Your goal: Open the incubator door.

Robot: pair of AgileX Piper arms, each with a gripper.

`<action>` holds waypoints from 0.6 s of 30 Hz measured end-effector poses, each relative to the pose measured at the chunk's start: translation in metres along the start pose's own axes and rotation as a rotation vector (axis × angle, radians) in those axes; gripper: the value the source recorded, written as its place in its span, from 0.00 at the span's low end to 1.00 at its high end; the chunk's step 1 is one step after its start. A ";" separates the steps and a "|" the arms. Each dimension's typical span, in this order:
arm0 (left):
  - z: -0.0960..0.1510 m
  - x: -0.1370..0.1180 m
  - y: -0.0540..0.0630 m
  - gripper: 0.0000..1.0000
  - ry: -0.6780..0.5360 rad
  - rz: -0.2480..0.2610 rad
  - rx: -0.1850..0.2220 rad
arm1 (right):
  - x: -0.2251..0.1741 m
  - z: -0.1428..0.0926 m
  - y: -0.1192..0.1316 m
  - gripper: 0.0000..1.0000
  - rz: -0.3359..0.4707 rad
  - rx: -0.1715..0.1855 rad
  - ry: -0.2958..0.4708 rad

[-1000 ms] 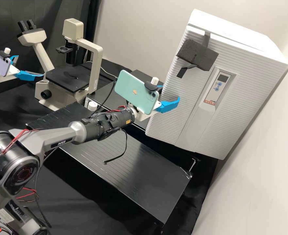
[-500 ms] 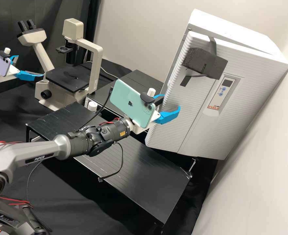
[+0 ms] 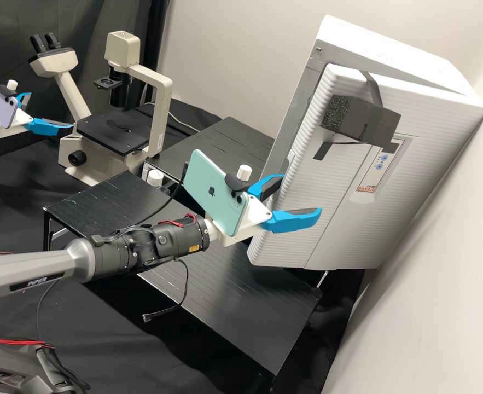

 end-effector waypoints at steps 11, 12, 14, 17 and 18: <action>0.000 0.000 0.000 1.00 0.000 0.000 0.000 | -0.018 0.015 0.012 1.00 0.170 0.048 -0.152; 0.000 0.000 0.000 1.00 0.000 0.000 0.000 | -0.020 0.016 0.014 1.00 0.207 0.045 -0.170; 0.000 0.000 0.000 1.00 0.000 0.000 0.000 | -0.023 0.019 0.019 1.00 0.278 0.045 -0.217; 0.000 0.000 0.000 1.00 0.000 0.000 0.000 | -0.025 0.024 0.022 1.00 0.348 0.046 -0.292; 0.000 0.000 0.000 1.00 0.000 0.000 0.000 | -0.026 0.025 0.022 1.00 0.364 0.051 -0.307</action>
